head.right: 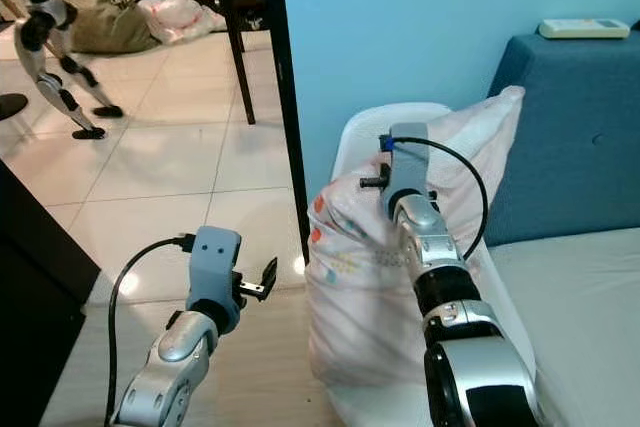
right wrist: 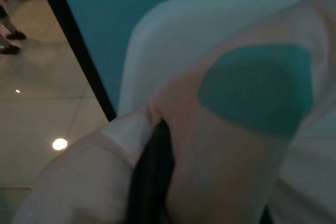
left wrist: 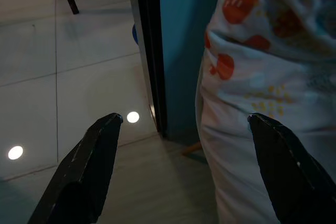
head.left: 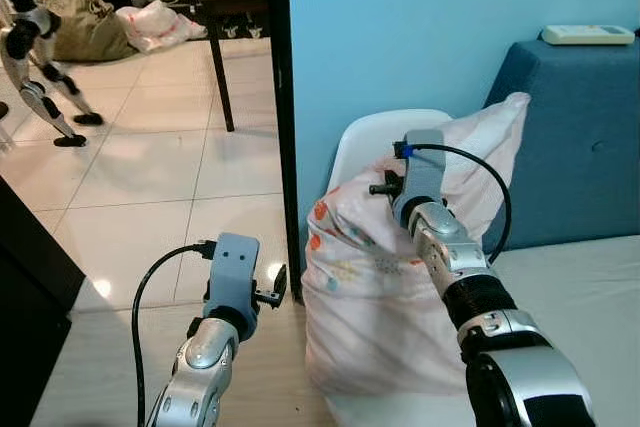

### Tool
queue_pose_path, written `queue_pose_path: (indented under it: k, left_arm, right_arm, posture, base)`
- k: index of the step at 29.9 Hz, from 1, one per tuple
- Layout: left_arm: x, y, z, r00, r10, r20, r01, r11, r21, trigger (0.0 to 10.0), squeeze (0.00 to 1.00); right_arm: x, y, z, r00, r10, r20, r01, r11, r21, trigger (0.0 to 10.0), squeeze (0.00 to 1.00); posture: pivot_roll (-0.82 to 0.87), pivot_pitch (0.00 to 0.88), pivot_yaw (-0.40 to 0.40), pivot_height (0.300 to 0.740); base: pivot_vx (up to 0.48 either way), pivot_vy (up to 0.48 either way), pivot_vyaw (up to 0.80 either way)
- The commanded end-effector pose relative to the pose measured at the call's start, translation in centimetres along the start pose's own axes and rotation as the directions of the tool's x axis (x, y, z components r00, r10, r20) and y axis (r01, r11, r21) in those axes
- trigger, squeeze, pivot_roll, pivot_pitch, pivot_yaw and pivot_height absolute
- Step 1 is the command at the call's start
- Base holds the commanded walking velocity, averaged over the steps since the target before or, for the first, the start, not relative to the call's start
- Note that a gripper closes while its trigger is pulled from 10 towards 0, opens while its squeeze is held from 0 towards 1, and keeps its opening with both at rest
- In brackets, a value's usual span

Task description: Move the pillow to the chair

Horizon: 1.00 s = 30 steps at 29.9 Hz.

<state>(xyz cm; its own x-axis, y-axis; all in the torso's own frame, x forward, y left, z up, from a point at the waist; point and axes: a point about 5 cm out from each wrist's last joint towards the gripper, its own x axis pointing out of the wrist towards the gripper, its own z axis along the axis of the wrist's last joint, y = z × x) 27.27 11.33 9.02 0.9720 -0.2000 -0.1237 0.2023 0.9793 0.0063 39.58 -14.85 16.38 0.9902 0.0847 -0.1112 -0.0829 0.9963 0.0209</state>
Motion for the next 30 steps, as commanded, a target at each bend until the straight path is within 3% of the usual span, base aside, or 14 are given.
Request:
queue_pose_path:
  k: [1,11,15,17,18,22,27,30]
  left_arm:
    - [-0.3,0.0,-0.2,1.0,0.0,-0.014,0.0,1.0,0.0,10.0,0.0]
    - [-0.3,0.0,-0.1,1.0,0.001,-0.015,-0.001,1.0,0.0,10.0,0.0]
    - [-0.1,-0.1,0.0,1.0,-0.004,-0.012,0.004,1.0,0.001,10.0,0.0]
    - [0.0,-0.1,0.1,1.0,-0.006,-0.011,0.006,1.0,0.001,10.0,0.0]
    - [0.1,-0.2,0.2,1.0,-0.009,-0.009,0.009,1.0,0.001,10.0,0.0]
    - [0.2,-0.3,0.3,1.0,-0.014,-0.004,0.014,1.0,-0.002,10.0,0.0]
    - [0.2,-0.7,0.6,0.999,-0.042,0.012,0.042,0.999,-0.017,10.0,0.0]
    - [0.1,-1.6,0.8,0.995,-0.095,0.029,0.095,0.995,-0.03,10.0,0.0]
  right_arm:
    - [0.1,0.3,0.3,1.0,0.021,0.018,-0.022,0.999,0.026,10.0,1.0]
    - [0.3,0.4,1.8,0.992,0.066,0.106,-0.076,0.993,0.087,10.0,1.0]
    - [0.0,-0.6,3.4,0.98,0.064,0.19,-0.085,0.991,0.103,10.0,1.0]
    - [-0.2,-1.1,3.9,0.976,0.049,0.213,-0.067,0.995,0.079,10.0,1.0]
    - [-0.6,-2.3,4.9,0.966,0.012,0.257,-0.022,0.999,0.037,10.0,1.0]
    - [-1.0,-3.3,5.5,0.956,-0.022,0.291,0.016,1.0,0.023,10.0,1.0]
    - [-1.7,-4.8,6.0,0.943,-0.068,0.324,0.05,0.997,0.064,10.0,1.0]
    - [-2.8,-6.6,6.4,0.923,-0.14,0.359,0.102,0.987,0.124,10.0,1.0]
  posture:
    - [-0.03,0.114,0.009,0.74]
    - [-0.03,0.113,0.014,0.74]
    - [-0.04,0.109,0.019,0.74]
    - [-0.04,0.107,0.019,0.74]
    - [-0.04,0.105,0.021,0.74]
    - [-0.04,0.104,0.021,0.74]
    - [-0.04,0.103,0.025,0.74]
    - [-0.04,0.101,0.026,0.74]
  base:
    - [0.0,0.0,0.0]
    - [0.0,0.0,0.0]
    - [0.0,0.0,0.0]
    - [0.0,0.0,0.0]
    - [0.0,0.0,0.0]
    - [0.0,0.0,0.0]
    - [0.0,0.0,0.0]
    - [0.0,0.0,0.0]
